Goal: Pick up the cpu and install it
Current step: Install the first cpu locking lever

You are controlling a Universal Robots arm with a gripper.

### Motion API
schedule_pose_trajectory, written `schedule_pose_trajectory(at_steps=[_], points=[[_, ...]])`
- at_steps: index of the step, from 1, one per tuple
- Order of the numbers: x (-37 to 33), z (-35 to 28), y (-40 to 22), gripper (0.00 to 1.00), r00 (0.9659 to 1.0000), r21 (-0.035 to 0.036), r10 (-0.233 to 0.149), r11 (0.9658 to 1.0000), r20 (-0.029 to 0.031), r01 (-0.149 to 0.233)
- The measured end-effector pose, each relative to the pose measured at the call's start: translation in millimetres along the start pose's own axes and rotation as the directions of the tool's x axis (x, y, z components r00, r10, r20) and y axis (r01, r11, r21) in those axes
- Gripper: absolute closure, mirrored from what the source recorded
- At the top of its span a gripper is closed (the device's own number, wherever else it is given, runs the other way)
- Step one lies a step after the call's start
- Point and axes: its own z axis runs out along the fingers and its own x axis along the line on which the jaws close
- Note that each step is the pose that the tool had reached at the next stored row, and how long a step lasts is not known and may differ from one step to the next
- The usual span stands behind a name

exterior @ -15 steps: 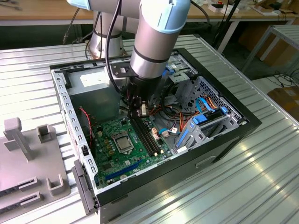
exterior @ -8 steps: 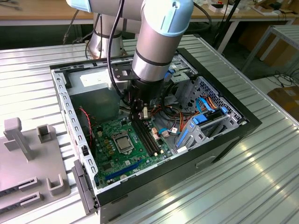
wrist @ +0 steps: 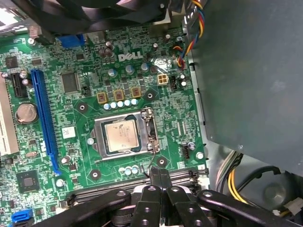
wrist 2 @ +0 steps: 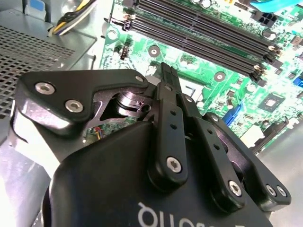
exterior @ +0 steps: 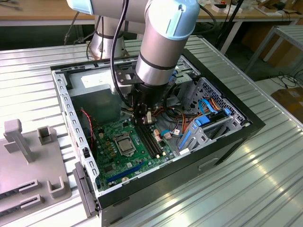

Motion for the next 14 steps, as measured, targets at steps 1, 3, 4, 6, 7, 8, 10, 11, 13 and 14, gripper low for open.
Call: schedule_pose_trajectory(at_steps=[1,3,4,6,7,8,10,11,13,14], points=[[0.9,-0.1,-0.1,0.89,1.0,0.0,0.0,1.0,-0.0001,0.0],[2.6,-0.1,-0.4,0.89,1.0,0.0,0.0,1.0,-0.0001,0.0],[3.3,-0.1,-0.5,0.89,1.0,0.0,0.0,1.0,-0.0001,0.0],[5.0,-0.2,-0.8,0.89,1.0,0.0,0.0,1.0,-0.0001,0.0],[5.5,-0.2,-0.9,0.89,1.0,0.0001,0.0,1.0,-0.0001,0.0],[6.3,-0.3,-1.0,0.89,1.0,0.0,0.0,1.0,-0.0001,0.0],[7.7,-0.3,-1.2,0.89,1.0,0.0,0.0,1.0,0.0,0.0],[8.2,-0.3,-1.2,0.89,1.0,0.0,0.0,1.0,-0.0001,0.0],[9.1,-0.3,-1.4,0.89,1.0,0.0,0.0,1.0,-0.0001,0.0],[9.4,-0.2,-1.5,0.89,1.0,0.0,0.0,1.0,0.0,0.0]])
